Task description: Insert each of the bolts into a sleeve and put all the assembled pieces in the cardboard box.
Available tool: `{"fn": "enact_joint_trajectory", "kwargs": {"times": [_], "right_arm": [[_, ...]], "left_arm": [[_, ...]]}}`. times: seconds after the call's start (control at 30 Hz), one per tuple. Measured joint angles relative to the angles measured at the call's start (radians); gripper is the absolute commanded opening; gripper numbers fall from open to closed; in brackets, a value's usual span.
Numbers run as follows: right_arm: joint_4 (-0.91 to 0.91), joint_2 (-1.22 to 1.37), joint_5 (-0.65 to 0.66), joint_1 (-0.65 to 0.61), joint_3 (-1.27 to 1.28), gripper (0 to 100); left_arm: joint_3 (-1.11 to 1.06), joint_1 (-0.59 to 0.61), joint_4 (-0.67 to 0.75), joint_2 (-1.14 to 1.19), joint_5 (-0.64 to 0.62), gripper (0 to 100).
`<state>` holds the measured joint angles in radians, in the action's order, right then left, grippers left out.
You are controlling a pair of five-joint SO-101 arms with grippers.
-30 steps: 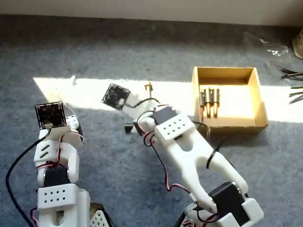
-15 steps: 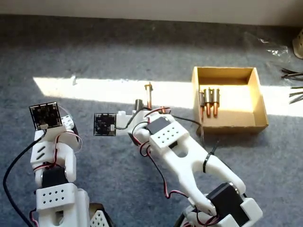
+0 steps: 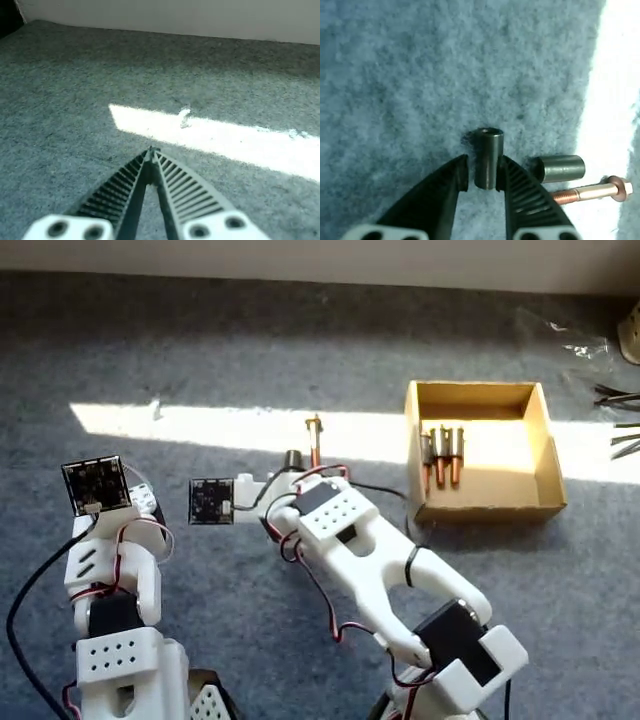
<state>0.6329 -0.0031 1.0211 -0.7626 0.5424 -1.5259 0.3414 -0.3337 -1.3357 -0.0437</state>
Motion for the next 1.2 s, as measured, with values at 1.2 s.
{"fn": "enact_joint_trajectory", "kwargs": {"times": [1.2], "right_arm": [[-0.126, 0.157, 0.002, 0.002, -0.026, 8.8]], "left_arm": [[0.000, 0.000, 0.000, 0.000, 0.000, 1]]}}
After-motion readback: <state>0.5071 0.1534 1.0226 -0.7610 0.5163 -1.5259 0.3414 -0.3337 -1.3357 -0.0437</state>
